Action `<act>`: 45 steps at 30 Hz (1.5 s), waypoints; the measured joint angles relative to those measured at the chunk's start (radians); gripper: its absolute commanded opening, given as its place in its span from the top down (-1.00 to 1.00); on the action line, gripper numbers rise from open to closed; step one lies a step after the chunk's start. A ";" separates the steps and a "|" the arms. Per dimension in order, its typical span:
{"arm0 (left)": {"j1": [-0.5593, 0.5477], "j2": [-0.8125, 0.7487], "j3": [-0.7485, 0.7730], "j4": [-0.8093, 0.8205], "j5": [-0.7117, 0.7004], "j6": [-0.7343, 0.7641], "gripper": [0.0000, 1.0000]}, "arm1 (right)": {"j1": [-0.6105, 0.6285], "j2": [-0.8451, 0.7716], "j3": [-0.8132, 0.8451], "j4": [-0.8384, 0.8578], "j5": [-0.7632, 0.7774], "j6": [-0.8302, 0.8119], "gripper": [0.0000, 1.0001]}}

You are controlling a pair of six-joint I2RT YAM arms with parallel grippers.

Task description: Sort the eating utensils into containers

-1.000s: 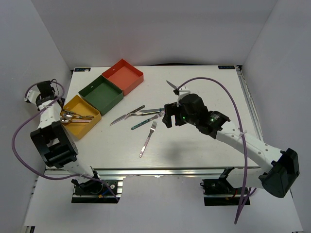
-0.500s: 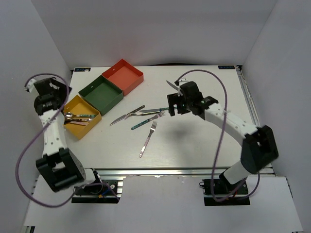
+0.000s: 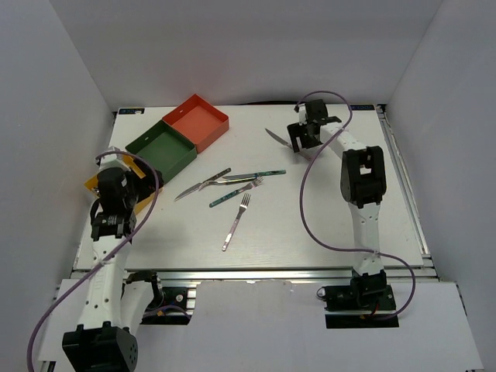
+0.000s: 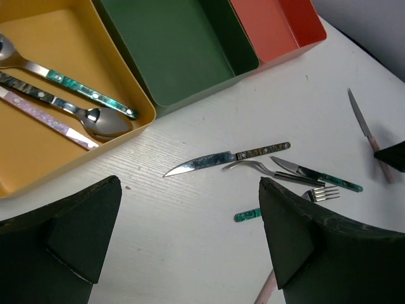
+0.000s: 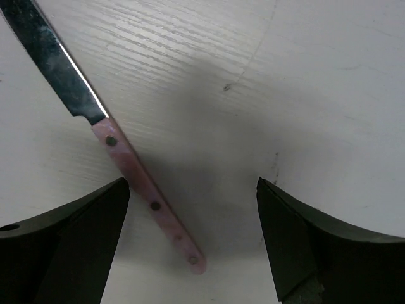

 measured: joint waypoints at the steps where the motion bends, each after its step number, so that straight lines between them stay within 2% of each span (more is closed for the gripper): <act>1: -0.003 0.011 0.000 0.009 0.005 0.006 -0.96 | -0.012 0.008 0.015 -0.004 -0.010 -0.020 -0.67; 4: -0.010 0.068 0.002 0.018 0.016 0.015 -0.96 | -0.035 0.036 0.057 -0.032 -0.075 -0.074 -0.33; 5: -0.010 0.089 0.002 0.016 0.019 0.017 -0.96 | -0.037 0.039 0.062 -0.035 -0.093 -0.089 -0.06; 7: -0.010 0.121 0.002 0.010 0.021 0.018 -0.96 | -0.034 0.039 0.061 -0.044 -0.124 -0.112 0.10; 10: -0.010 0.119 0.002 0.010 0.024 0.021 -0.96 | -0.026 0.020 0.014 -0.013 -0.157 -0.130 0.54; 11: -0.010 0.112 0.002 0.012 0.027 0.021 -0.96 | -0.024 0.007 -0.012 0.004 -0.164 -0.136 0.81; 12: -0.010 0.105 0.002 0.015 0.034 0.021 -0.96 | -0.023 -0.005 -0.035 0.016 -0.172 -0.136 1.00; 15: -0.011 0.095 -0.003 0.045 0.088 0.005 -0.96 | -0.015 -0.048 -0.106 0.043 -0.173 -0.127 1.00; 18: -0.045 0.114 -0.036 0.143 0.176 -0.066 -0.96 | -0.005 -0.130 -0.233 0.074 -0.186 -0.071 1.00; 19: -0.078 0.130 -0.046 0.182 0.196 -0.097 -0.96 | -0.002 -0.176 -0.303 0.097 -0.193 -0.029 1.00; 22: -0.271 0.215 -0.055 0.313 0.216 -0.192 -0.96 | 0.032 -0.357 -0.540 0.131 -0.212 0.100 1.00; 26: -0.486 0.331 -0.051 0.471 0.236 -0.291 -0.96 | 0.191 -0.591 -0.715 0.174 -0.192 0.233 1.00; 32: -0.568 0.447 -0.029 0.607 0.234 -0.391 -0.88 | 0.459 -0.810 -0.771 0.301 -0.192 0.355 1.00; 35: -0.579 0.452 -0.027 0.621 0.219 -0.416 -0.67 | 0.521 -0.871 -0.795 0.329 -0.187 0.399 1.00; 36: -0.580 0.449 -0.027 0.621 0.212 -0.420 -0.43 | 0.536 -0.882 -0.797 0.330 -0.183 0.414 1.00; 39: -0.582 0.441 -0.027 0.620 0.200 -0.432 -0.10 | 0.570 -0.889 -0.797 0.341 -0.179 0.441 1.00; 45: -0.582 0.422 -0.021 0.621 0.187 -0.463 1.00 | 0.613 -0.886 -0.795 0.339 -0.172 0.470 1.00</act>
